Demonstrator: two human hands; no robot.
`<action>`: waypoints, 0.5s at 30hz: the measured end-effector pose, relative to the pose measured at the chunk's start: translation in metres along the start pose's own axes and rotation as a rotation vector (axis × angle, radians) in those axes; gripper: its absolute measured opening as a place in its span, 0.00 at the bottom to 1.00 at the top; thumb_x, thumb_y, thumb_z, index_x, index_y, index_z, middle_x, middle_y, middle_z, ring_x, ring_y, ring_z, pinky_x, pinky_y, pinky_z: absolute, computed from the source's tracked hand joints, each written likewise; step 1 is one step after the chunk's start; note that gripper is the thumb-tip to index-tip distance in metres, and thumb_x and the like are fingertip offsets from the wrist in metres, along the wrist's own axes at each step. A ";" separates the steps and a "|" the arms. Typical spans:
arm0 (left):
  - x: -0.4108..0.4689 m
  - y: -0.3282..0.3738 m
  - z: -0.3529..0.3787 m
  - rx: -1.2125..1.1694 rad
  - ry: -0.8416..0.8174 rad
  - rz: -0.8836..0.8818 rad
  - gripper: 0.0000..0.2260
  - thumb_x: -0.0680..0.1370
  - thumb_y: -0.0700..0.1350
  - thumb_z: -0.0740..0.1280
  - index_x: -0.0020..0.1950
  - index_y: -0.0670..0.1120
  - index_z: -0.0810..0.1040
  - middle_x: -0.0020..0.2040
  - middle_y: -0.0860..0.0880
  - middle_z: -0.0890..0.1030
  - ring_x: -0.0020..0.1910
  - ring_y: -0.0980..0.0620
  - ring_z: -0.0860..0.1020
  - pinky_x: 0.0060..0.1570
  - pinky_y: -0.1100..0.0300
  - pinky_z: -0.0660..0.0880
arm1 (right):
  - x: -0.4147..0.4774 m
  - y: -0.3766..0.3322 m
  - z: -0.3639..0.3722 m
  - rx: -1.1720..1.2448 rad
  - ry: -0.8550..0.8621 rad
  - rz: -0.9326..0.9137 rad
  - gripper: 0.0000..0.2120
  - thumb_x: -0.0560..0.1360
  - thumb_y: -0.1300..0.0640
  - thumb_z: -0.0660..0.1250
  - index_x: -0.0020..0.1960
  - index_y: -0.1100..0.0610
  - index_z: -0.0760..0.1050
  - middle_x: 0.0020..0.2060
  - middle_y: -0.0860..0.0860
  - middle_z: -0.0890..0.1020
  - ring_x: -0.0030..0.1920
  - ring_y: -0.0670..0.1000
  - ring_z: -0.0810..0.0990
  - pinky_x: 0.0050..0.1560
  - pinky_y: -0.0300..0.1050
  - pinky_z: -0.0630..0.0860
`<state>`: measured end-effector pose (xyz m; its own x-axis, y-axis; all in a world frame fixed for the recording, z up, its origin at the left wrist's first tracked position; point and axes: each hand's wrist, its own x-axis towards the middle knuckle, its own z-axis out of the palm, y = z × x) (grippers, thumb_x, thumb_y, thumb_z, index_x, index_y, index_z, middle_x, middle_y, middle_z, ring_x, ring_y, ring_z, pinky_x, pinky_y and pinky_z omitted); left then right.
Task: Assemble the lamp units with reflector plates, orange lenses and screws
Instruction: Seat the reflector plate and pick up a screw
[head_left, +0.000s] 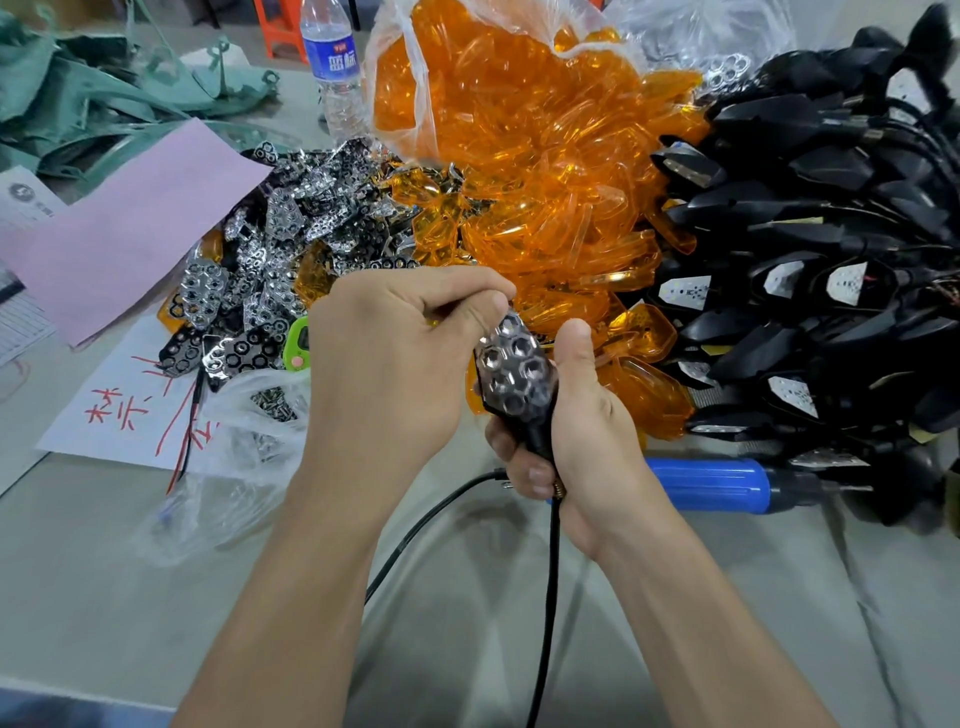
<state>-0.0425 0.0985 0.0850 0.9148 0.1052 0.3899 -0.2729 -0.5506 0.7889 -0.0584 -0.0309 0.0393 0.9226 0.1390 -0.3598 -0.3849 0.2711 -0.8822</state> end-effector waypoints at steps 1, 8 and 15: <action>0.000 0.001 0.000 0.003 0.000 0.003 0.08 0.78 0.46 0.75 0.46 0.61 0.84 0.40 0.70 0.80 0.44 0.72 0.80 0.44 0.77 0.72 | 0.000 0.000 0.000 0.002 0.001 0.001 0.34 0.70 0.24 0.52 0.37 0.51 0.80 0.28 0.57 0.77 0.19 0.47 0.63 0.21 0.37 0.59; 0.003 -0.005 0.001 0.073 -0.060 0.059 0.04 0.78 0.44 0.75 0.50 0.53 0.89 0.43 0.64 0.82 0.47 0.69 0.80 0.48 0.78 0.70 | -0.001 0.001 -0.002 -0.012 0.005 -0.002 0.39 0.66 0.24 0.52 0.47 0.59 0.77 0.27 0.57 0.76 0.19 0.47 0.62 0.21 0.37 0.58; 0.006 -0.012 0.010 0.035 -0.010 0.102 0.06 0.77 0.47 0.74 0.47 0.59 0.87 0.47 0.67 0.82 0.55 0.59 0.81 0.58 0.58 0.76 | -0.004 -0.004 -0.001 0.005 0.002 -0.021 0.35 0.66 0.25 0.53 0.39 0.55 0.78 0.26 0.57 0.75 0.18 0.47 0.64 0.20 0.36 0.59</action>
<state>-0.0310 0.0978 0.0727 0.8860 0.0387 0.4622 -0.3542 -0.5868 0.7281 -0.0604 -0.0334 0.0443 0.9304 0.1313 -0.3422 -0.3659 0.2785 -0.8880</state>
